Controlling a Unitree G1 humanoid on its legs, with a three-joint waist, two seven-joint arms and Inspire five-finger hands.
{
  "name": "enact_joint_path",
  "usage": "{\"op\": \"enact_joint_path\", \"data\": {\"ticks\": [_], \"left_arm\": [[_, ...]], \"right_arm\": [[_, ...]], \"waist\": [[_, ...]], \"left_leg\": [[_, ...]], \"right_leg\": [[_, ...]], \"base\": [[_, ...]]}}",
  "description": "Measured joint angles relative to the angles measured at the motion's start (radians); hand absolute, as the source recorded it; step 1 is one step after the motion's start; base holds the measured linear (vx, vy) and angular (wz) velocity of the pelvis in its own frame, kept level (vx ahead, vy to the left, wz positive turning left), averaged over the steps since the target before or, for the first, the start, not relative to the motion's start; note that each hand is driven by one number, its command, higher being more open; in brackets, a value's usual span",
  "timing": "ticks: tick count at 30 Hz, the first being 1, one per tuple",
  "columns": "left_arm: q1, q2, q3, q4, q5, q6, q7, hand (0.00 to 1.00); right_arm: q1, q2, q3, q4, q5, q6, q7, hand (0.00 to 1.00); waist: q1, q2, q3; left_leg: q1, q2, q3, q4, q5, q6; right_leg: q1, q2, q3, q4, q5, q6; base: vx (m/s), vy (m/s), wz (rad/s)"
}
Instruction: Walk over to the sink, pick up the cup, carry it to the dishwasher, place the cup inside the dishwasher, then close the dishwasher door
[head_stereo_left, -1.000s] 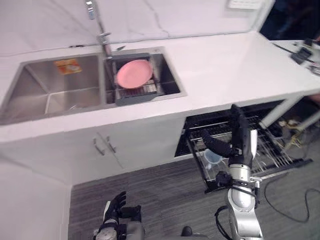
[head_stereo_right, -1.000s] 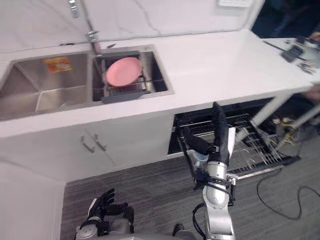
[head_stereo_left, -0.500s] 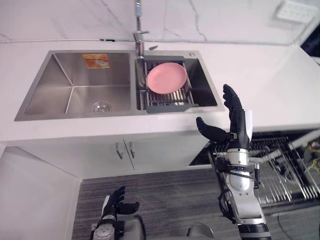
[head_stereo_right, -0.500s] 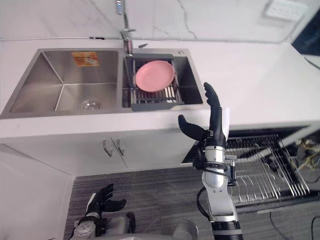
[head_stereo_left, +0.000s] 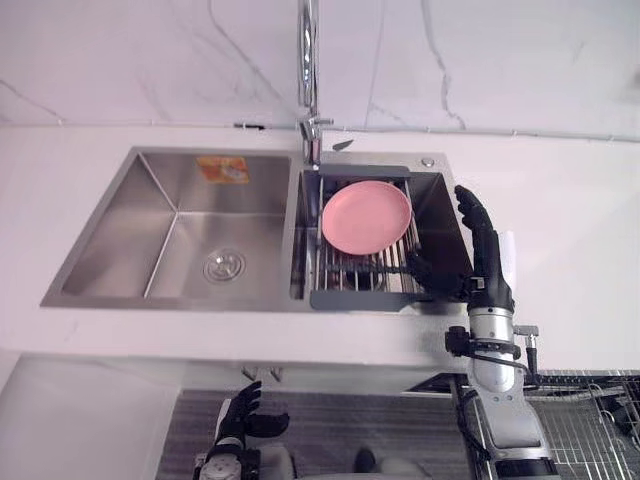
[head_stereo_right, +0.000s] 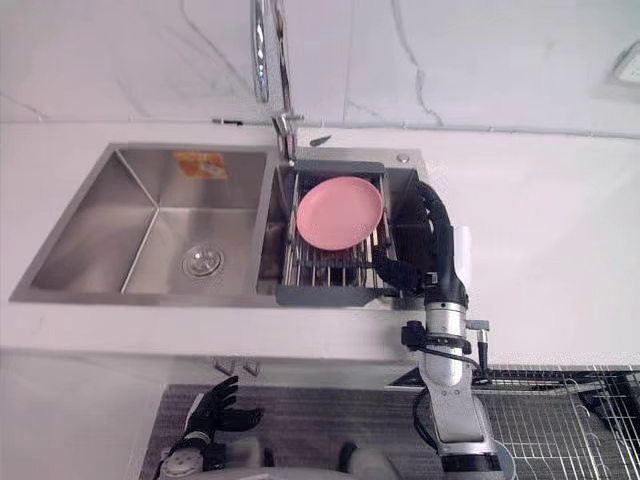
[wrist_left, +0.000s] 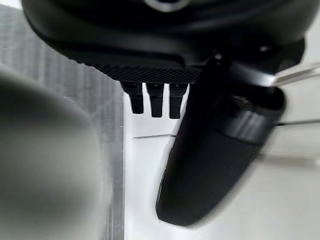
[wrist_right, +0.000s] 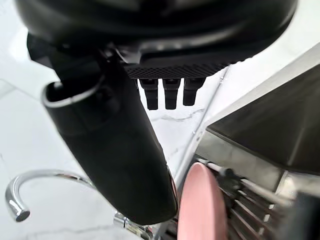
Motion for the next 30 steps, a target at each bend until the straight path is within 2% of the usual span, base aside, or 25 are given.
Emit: {"op": "enact_joint_path", "data": {"ticks": [1,3,5,7,10,16,17,24,30], "left_arm": [[-0.008,-0.004,0.001,-0.009,-0.007,0.014,-0.003,0.90],[-0.015,0.012,-0.007,-0.007,0.001,0.014,-0.007,0.90],[-0.019,0.012,-0.011,-0.005,0.002,0.014,-0.005,0.90],[-0.021,0.015,-0.003,0.004,0.002,0.016,0.005,0.90],[-0.021,0.015,0.009,0.020,0.001,0.018,0.023,0.90],[-0.017,0.022,0.009,0.040,0.003,-0.008,0.027,0.90],[0.008,0.006,-0.001,0.053,0.030,-0.024,0.021,0.90],[0.009,0.007,0.001,0.057,0.030,-0.024,0.021,0.90],[0.007,0.006,0.011,0.078,0.030,-0.024,0.021,0.90]], "right_arm": [[-0.007,0.006,-0.003,0.003,-0.002,0.002,0.001,0.90],[-0.008,0.012,0.003,0.000,-0.013,-0.003,0.006,0.90],[-0.011,0.012,0.004,0.001,-0.015,-0.004,0.013,0.90],[-0.015,0.012,0.006,0.001,-0.021,-0.004,0.018,0.90],[-0.011,0.010,0.003,0.002,-0.021,-0.004,0.020,0.90],[0.027,-0.004,0.004,0.026,-0.023,-0.003,0.025,0.90],[0.029,0.012,0.004,0.066,-0.060,0.006,0.025,0.90],[0.029,0.014,0.004,0.093,-0.060,0.006,0.024,0.90],[0.027,0.037,-0.001,0.177,-0.058,0.049,0.022,0.90]], "waist": [[0.006,-0.005,0.018],[-0.003,-0.027,0.025],[0.001,-0.030,0.030],[0.001,-0.030,0.029],[-0.007,-0.028,0.028],[-0.012,-0.024,0.023],[-0.011,-0.027,-0.049],[-0.010,-0.032,-0.055],[-0.005,-0.039,-0.063]], "left_leg": [[0.017,-0.016,0.007,-0.069,0.126,0.018],[0.038,-0.059,0.011,-0.117,0.144,0.038],[0.057,-0.080,0.016,-0.132,0.145,0.040],[0.082,-0.085,0.024,-0.168,0.154,0.049],[0.110,-0.085,0.041,-0.224,0.181,0.041],[0.159,-0.085,0.044,-0.335,0.251,0.028],[0.201,-0.101,0.040,-0.491,0.354,0.037],[0.209,-0.101,0.038,-0.498,0.357,0.037],[0.237,-0.104,0.028,-0.510,0.363,0.037]], "right_leg": [[0.012,-0.011,0.014,-0.003,-0.019,0.028],[0.018,-0.047,0.028,-0.030,-0.019,0.028],[0.045,-0.065,0.044,-0.058,-0.014,0.037],[0.051,-0.068,0.059,-0.068,0.000,0.059],[0.053,-0.067,0.073,-0.084,0.005,0.068],[0.050,-0.056,0.077,-0.090,0.010,0.066],[0.040,-0.057,0.079,-0.132,0.029,0.069],[0.045,-0.057,0.075,-0.132,0.029,0.070],[0.073,-0.059,0.065,-0.132,0.029,0.070]], "base": [[0.14,0.243,-0.05],[0.10,0.192,0.10],[0.08,0.131,0.07],[0.04,0.049,-0.08],[0.00,-0.037,-0.19],[-0.04,-0.054,-0.03],[0.00,0.000,0.00],[0.00,0.000,0.01],[-0.01,-0.002,0.04]]}}
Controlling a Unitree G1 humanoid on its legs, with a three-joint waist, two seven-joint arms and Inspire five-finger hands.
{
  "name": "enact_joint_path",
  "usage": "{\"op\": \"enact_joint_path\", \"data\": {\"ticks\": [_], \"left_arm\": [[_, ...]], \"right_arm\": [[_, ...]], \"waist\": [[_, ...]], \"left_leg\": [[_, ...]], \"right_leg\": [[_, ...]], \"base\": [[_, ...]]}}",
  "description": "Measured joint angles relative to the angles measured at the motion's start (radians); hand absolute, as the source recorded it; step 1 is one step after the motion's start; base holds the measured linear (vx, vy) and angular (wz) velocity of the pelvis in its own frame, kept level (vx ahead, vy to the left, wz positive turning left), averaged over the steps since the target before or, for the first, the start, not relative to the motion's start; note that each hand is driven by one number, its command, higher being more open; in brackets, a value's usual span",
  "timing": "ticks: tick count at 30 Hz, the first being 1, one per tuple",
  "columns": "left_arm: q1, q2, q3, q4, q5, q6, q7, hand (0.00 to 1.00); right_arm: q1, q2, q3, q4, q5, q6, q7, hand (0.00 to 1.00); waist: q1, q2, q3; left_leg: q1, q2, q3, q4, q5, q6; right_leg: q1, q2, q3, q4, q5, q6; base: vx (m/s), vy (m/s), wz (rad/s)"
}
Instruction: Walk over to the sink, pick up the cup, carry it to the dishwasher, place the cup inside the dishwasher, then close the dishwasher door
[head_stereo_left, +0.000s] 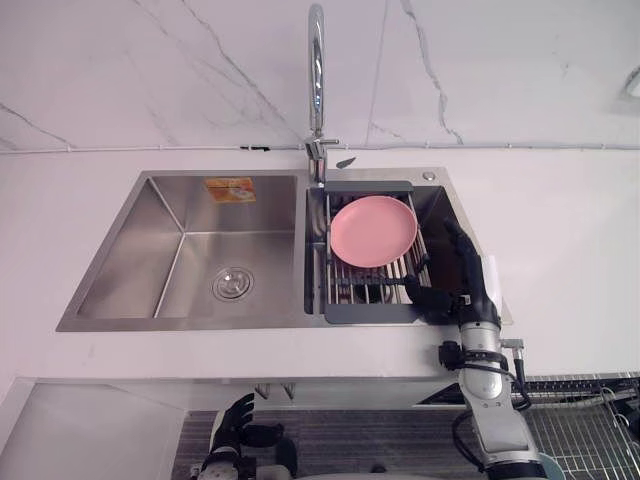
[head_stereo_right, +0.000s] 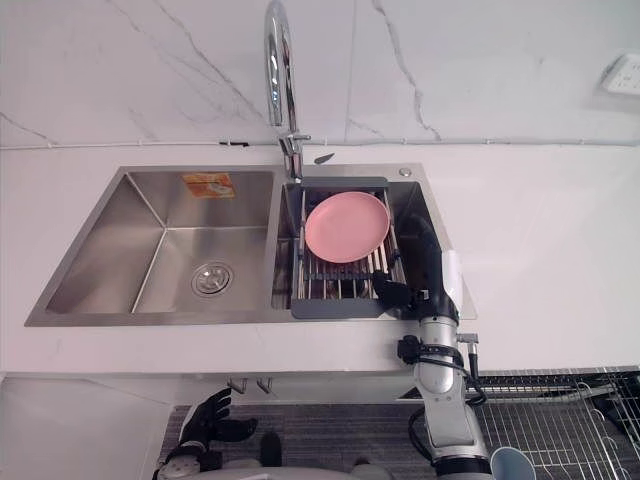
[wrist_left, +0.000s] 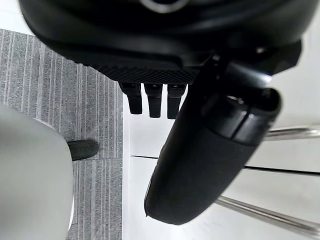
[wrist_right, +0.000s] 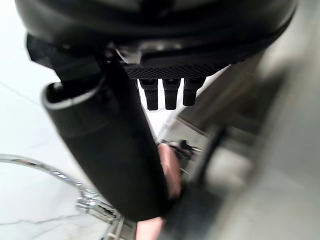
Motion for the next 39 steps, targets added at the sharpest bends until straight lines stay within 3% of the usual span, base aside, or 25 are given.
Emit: {"op": "enact_joint_path", "data": {"ticks": [8,18,28,39], "left_arm": [[0.000,-0.007,0.021,0.008,0.000,0.003,-0.001,0.90],[0.000,-0.004,0.020,0.002,0.000,0.002,-0.017,0.90],[-0.005,0.000,0.012,-0.002,0.000,-0.004,-0.020,0.90],[-0.014,0.005,0.009,-0.004,-0.010,-0.012,-0.019,0.90]], "right_arm": [[-0.011,-0.020,-0.030,0.004,-0.002,0.026,-0.006,0.90],[-0.090,-0.149,-0.034,0.053,-0.098,0.027,-0.005,0.90],[-0.184,-0.249,0.064,0.145,-0.179,0.027,0.017,0.90],[-0.250,-0.287,0.133,0.156,-0.264,0.021,0.020,0.90]], "waist": [[0.004,-0.001,-0.004],[0.003,-0.002,-0.003],[0.004,-0.002,0.014],[0.003,-0.005,0.043]], "left_leg": [[0.007,-0.004,-0.005,-0.005,0.002,0.001],[-0.027,-0.008,-0.021,-0.002,0.004,0.003],[-0.033,-0.008,-0.026,-0.001,0.001,0.004],[-0.045,-0.013,-0.032,-0.006,0.005,0.006]], "right_leg": [[0.012,-0.005,-0.003,-0.013,-0.002,0.003],[-0.006,-0.007,-0.014,-0.019,-0.002,0.004],[-0.015,-0.005,-0.016,-0.010,-0.001,0.004],[-0.023,-0.010,-0.026,-0.013,-0.002,0.004]], "base": [[-0.04,-0.001,0.01],[0.01,-0.004,0.04],[0.02,-0.005,0.01],[-0.03,-0.001,0.01]]}}
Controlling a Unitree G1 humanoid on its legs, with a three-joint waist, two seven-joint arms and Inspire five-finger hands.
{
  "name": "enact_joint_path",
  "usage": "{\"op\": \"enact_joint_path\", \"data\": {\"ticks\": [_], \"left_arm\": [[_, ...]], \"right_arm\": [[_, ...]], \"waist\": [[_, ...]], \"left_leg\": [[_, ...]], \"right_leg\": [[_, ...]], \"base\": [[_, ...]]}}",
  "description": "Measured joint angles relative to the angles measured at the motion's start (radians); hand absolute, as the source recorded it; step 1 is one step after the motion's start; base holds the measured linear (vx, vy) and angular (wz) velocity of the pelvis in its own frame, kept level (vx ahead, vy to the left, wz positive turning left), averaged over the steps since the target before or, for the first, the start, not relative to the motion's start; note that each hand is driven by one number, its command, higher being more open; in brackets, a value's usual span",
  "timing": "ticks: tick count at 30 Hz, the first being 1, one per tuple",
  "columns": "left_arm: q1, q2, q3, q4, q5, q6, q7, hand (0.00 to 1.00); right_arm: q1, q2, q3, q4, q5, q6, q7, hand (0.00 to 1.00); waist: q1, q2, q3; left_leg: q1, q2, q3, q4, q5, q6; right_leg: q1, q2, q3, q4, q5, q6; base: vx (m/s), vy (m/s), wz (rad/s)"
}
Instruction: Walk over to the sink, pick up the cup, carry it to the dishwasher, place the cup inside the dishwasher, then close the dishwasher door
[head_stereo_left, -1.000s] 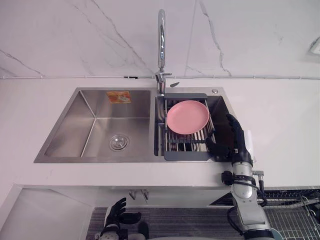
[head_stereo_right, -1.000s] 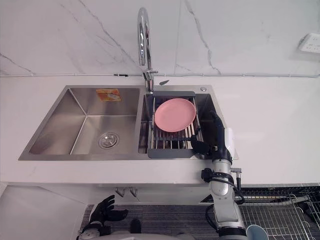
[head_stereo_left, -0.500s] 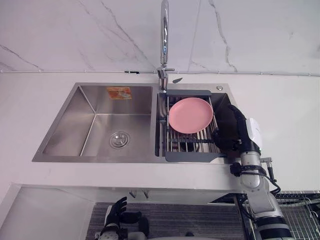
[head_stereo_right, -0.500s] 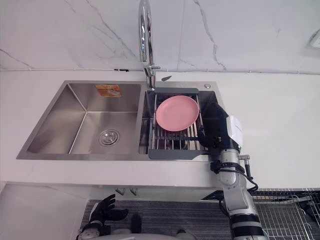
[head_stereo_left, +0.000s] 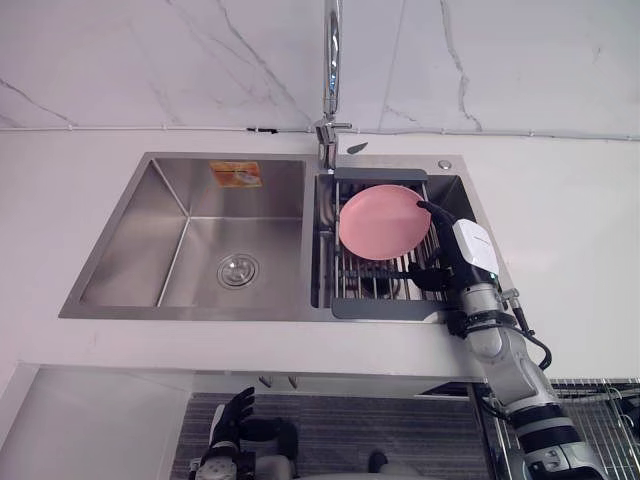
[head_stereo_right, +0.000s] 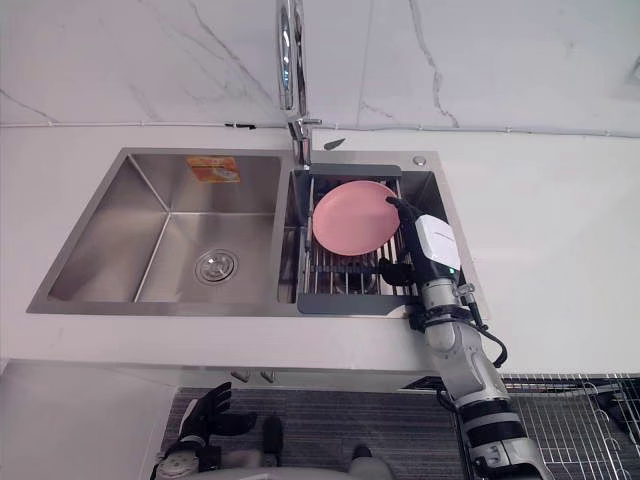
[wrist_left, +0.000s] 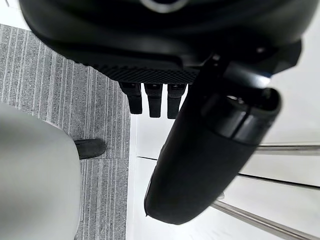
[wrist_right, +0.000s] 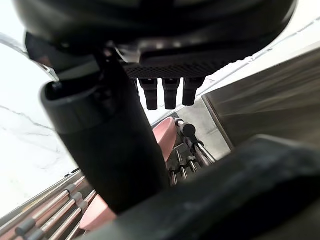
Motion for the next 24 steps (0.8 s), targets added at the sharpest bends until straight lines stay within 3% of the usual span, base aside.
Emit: {"op": "enact_joint_path", "data": {"ticks": [9,24], "left_arm": [[-0.014,0.011,0.000,0.000,-0.002,-0.010,0.001,0.90],[-0.026,0.017,-0.021,-0.002,-0.028,-0.014,0.005,0.90]], "right_arm": [[-0.056,-0.023,0.028,0.032,-0.051,0.002,-0.010,0.90],[-0.165,-0.070,0.090,0.089,-0.053,0.011,-0.012,0.90]], "waist": [[-0.006,-0.013,0.037],[-0.008,-0.012,0.059]], "left_leg": [[-0.011,-0.001,-0.016,0.000,0.006,-0.005],[-0.065,-0.003,-0.063,0.000,0.009,-0.003]], "right_leg": [[-0.007,0.000,-0.011,-0.001,-0.001,0.000],[-0.063,0.007,-0.010,0.008,0.004,0.000]], "base": [[-0.04,-0.001,0.03],[-0.02,0.002,-0.01]]}}
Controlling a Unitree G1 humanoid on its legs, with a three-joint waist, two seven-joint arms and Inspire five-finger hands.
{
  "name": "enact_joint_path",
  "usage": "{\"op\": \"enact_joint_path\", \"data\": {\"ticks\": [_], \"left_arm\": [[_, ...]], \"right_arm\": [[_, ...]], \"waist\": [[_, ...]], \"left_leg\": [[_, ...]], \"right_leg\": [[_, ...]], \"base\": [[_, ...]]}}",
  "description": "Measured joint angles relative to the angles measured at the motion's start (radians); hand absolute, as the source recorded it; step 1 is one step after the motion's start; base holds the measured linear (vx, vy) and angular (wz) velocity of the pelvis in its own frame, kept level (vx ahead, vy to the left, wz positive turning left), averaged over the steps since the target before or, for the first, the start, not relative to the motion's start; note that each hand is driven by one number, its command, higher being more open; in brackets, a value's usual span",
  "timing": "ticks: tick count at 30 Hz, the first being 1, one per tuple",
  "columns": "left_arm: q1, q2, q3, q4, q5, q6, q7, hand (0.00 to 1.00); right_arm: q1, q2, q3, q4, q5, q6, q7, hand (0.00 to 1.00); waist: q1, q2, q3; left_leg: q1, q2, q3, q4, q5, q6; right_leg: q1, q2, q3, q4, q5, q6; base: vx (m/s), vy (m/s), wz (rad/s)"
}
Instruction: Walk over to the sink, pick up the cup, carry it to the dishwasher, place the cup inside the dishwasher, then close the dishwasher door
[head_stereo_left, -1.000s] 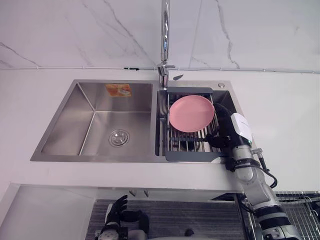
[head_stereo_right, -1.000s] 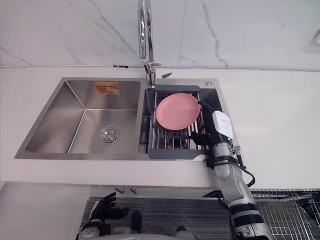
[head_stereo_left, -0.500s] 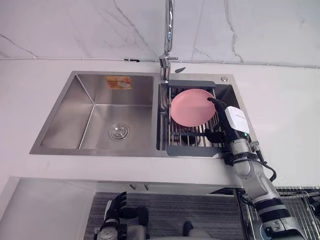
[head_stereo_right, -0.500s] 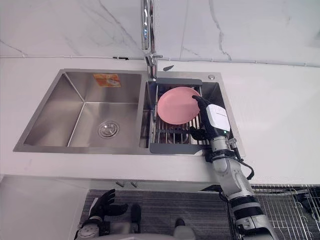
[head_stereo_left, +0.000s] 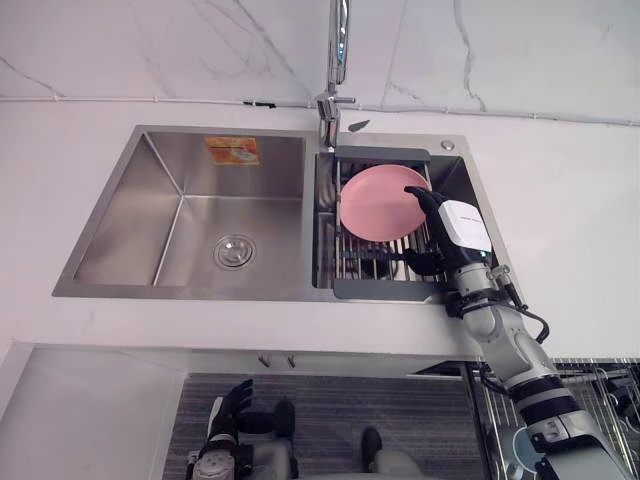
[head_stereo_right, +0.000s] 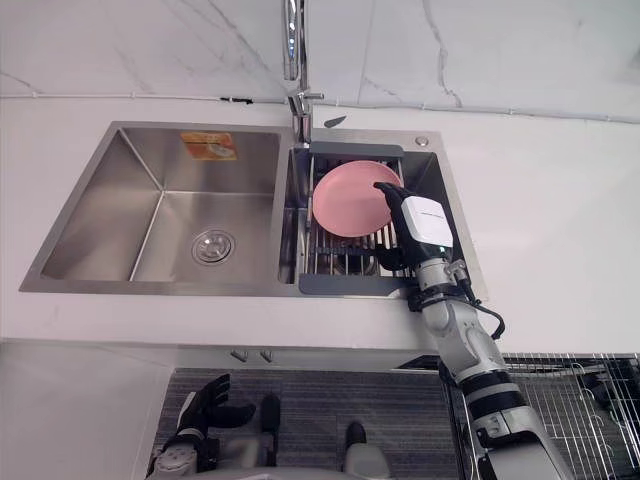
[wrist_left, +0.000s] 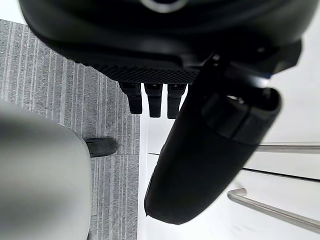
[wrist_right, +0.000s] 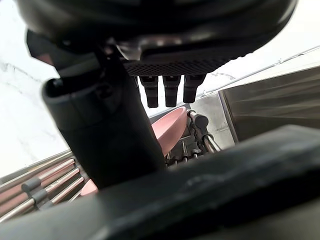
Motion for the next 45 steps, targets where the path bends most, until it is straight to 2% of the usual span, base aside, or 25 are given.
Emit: {"op": "enact_joint_path", "data": {"ticks": [6,7,10,11,12,13,14,15,16,17,18,19,20,22,23,24,25,26,27,34,45], "left_arm": [[-0.001,-0.002,0.000,-0.006,-0.019,-0.011,0.006,0.90],[-0.002,-0.002,0.000,-0.015,-0.032,-0.013,0.010,0.90],[-0.002,-0.004,0.000,-0.032,-0.034,-0.017,0.016,0.90],[-0.002,-0.005,0.000,-0.035,-0.034,-0.018,0.016,0.90],[-0.004,-0.007,0.000,-0.038,-0.035,-0.018,0.016,0.90],[-0.008,-0.003,0.000,-0.038,-0.036,-0.018,0.016,0.90],[-0.020,0.005,0.003,-0.046,-0.057,-0.016,0.012,0.90],[-0.026,-0.001,0.003,-0.045,-0.061,-0.018,0.017,0.90],[-0.037,-0.007,0.001,-0.039,-0.060,-0.018,0.027,0.90],[-0.038,-0.006,-0.004,-0.039,-0.060,-0.021,0.030,0.90],[-0.034,-0.005,-0.009,-0.040,-0.062,-0.021,0.032,0.90],[-0.036,0.011,-0.010,-0.036,-0.064,-0.016,0.027,0.90],[-0.044,0.006,-0.009,-0.027,-0.068,-0.014,0.031,0.90],[-0.045,-0.003,-0.010,-0.019,-0.073,-0.012,0.033,0.90],[-0.045,-0.007,-0.014,-0.020,-0.074,-0.015,0.032,0.90],[-0.047,-0.003,-0.019,-0.020,-0.073,-0.018,0.030,0.90],[-0.050,0.002,-0.019,-0.020,-0.074,-0.017,0.027,0.90],[-0.056,-0.001,-0.017,-0.020,-0.087,-0.015,0.018,0.90],[-0.057,-0.007,-0.016,-0.020,-0.092,-0.016,0.019,0.90],[-0.051,-0.009,-0.020,-0.022,-0.094,-0.014,0.019,0.90],[-0.049,-0.006,-0.032,-0.029,-0.092,-0.014,0.016,0.90]], "right_arm": [[-0.075,-0.019,0.027,0.055,0.001,0.014,0.000,0.90],[-0.097,-0.022,0.029,0.068,0.001,0.016,0.000,0.90],[-0.144,-0.040,0.041,0.085,0.002,0.024,0.000,0.90],[-0.156,-0.046,0.043,0.092,0.004,0.025,0.000,0.90],[-0.176,-0.055,0.046,0.105,0.005,0.027,0.000,0.90],[-0.187,-0.059,0.046,0.113,0.008,0.029,-0.001,0.30],[-0.215,-0.066,0.046,0.123,0.010,0.032,-0.002,0.30],[-0.234,-0.076,0.050,0.132,0.011,0.034,-0.002,0.30],[-0.261,-0.076,0.059,0.145,0.014,0.039,-0.017,0.30],[-0.271,-0.081,0.060,0.153,0.014,0.041,-0.021,0.30],[-0.271,-0.095,0.068,0.153,0.016,0.039,-0.019,0.30],[-0.276,-0.099,0.071,0.151,0.030,0.035,-0.018,0.30],[-0.308,-0.102,0.078,0.155,0.045,0.030,-0.021,0.30],[-0.355,-0.104,0.091,0.182,0.049,0.026,-0.030,0.30],[-0.373,-0.107,0.099,0.211,0.054,0.025,-0.024,0.30],[-0.379,-0.117,0.108,0.219,0.061,0.021,-0.017,0.30],[-0.379,-0.118,0.110,0.218,0.064,0.015,-0.015,0.30],[-0.383,-0.120,0.111,0.213,0.077,0.002,-0.013,0.30],[-0.383,-0.118,0.112,0.209,0.080,0.001,-0.013,0.30],[-0.383,-0.123,0.093,0.204,0.112,0.006,-0.006,0.30],[-0.308,-0.092,0.046,0.097,0.121,-0.002,-0.008,0.30]], "waist": [[0.001,0.007,0.015],[0.001,0.000,0.027],[0.002,0.007,0.045],[0.003,0.017,0.051],[0.004,0.015,0.051],[0.003,0.006,0.055],[0.006,-0.007,0.077],[0.012,0.011,0.086],[0.018,0.027,0.098],[0.022,0.037,0.103],[0.023,0.020,0.094],[0.021,0.003,0.088],[0.018,0.008,0.093],[0.015,0.029,0.105],[0.016,0.033,0.106],[0.018,0.033,0.105],[0.017,0.024,0.104],[0.021,0.025,0.103],[0.031,0.037,0.103],[0.035,0.031,0.102],[0.034,0.029,0.101]], "left_leg": [[-0.040,0.003,-0.009,0.000,0.000,0.000],[-0.040,0.005,-0.010,0.000,-0.001,0.000],[-0.065,0.012,-0.014,0.000,-0.001,-0.001],[-0.076,0.014,-0.018,0.000,-0.001,-0.001],[-0.089,0.014,-0.027,0.000,-0.004,-0.005],[-0.095,0.006,-0.032,0.007,-0.014,-0.018],[-0.121,-0.015,-0.036,0.108,-0.023,0.042],[-0.134,-0.009,-0.040,0.192,-0.045,0.055],[-0.145,0.001,-0.036,0.221,-0.093,0.028],[-0.144,0.002,-0.038,0.186,-0.092,0.027],[-0.135,-0.007,-0.039,0.142,-0.086,0.018],[-0.118,-0.025,-0.035,0.073,-0.073,0.009],[-0.099,-0.020,-0.036,0.015,-0.038,0.015],[-0.105,-0.010,-0.042,0.000,0.016,0.019],[-0.109,-0.005,-0.043,0.000,0.016,0.017],[-0.115,-0.004,-0.040,-0.001,0.006,0.003],[-0.114,-0.010,-0.035,0.009,0.005,0.004],[-0.139,-0.020,-0.041,0.104,0.011,0.042],[-0.142,-0.015,-0.041,0.132,-0.023,0.044],[-0.100,-0.026,-0.041,0.001,-0.002,0.014],[-0.091,-0.007,-0.041,0.001,0.038,0.013]], "right_leg": [[-0.041,0.005,-0.001,0.009,0.001,0.002],[-0.042,0.006,-0.002,0.009,0.001,0.002],[-0.062,0.014,-0.002,0.005,0.001,0.002],[-0.069,0.017,-0.002,0.003,0.001,0.002],[-0.076,0.021,-0.002,-0.006,0.001,0.002],[-0.084,0.006,0.006,-0.020,0.000,0.000],[-0.088,-0.013,0.002,-0.023,0.009,-0.001],[-0.086,-0.003,0.005,-0.022,0.012,-0.001],[-0.082,0.013,0.025,-0.028,0.020,-0.003],[-0.090,0.017,0.023,-0.023,0.029,-0.016],[-0.082,0.019,0.015,-0.021,0.026,-0.016],[-0.063,0.017,0.013,-0.031,0.016,-0.030],[-0.069,0.019,0.008,-0.047,0.032,-0.027],[-0.078,0.031,0.000,-0.037,0.056,-0.020],[-0.078,0.036,-0.005,-0.039,0.058,-0.021],[-0.078,0.030,-0.010,-0.049,0.063,-0.030],[-0.083,0.019,-0.010,-0.060,0.066,-0.035],[-0.087,0.012,-0.015,-0.060,0.073,-0.032],[-0.086,0.019,-0.015,-0.057,0.077,-0.027],[-0.112,0.015,-0.003,-0.036,0.078,-0.026],[-0.111,0.031,-0.003,-0.019,0.089,-0.014]], "base": [[-0.05,0.000,-0.01],[-0.04,-0.005,0.00],[-0.07,-0.009,0.01],[-0.06,-0.013,0.04],[-0.06,-0.007,0.07],[-0.03,0.048,0.01],[0.02,0.058,-0.15],[0.06,0.074,-0.35],[0.02,0.030,-0.31],[0.02,0.024,-0.12],[0.05,-0.013,0.14],[0.09,-0.042,0.06],[0.05,-0.044,-0.06],[-0.11,-0.038,-0.08],[-0.13,-0.030,0.18],[-0.04,-0.004,0.27],[0.01,0.040,0.19],[0.06,0.046,-0.01],[0.07,0.029,-0.09],[0.02,-0.003,0.08],[0.05,-0.037,-0.01]]}}
